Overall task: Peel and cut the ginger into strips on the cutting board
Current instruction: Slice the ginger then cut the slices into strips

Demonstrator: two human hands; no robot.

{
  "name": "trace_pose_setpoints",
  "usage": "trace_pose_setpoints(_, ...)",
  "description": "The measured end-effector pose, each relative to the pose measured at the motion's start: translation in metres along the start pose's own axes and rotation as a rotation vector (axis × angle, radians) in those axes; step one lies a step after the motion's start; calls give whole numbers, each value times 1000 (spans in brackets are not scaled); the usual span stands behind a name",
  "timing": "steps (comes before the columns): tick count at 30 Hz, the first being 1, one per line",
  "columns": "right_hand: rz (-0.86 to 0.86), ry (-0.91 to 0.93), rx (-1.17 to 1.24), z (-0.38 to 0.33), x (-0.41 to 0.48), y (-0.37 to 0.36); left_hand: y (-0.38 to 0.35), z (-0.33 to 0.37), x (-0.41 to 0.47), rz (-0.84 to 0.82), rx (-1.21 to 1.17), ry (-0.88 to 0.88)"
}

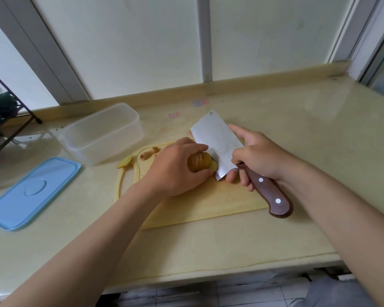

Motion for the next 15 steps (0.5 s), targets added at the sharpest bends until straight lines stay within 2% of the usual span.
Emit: trace_pose_setpoints(15,-3,-2,26,2,5,-1,0,4,-1,69,-19,-26)
Point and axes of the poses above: each hand's wrist, its own x-axis towards the middle knuckle, its own y-axis out of the back of the hand, z = x × y, the point moved 8 cm from there along x, towards the middle knuckle, and after that the axes turned 3 degrees about x, right-handed, at the moved point
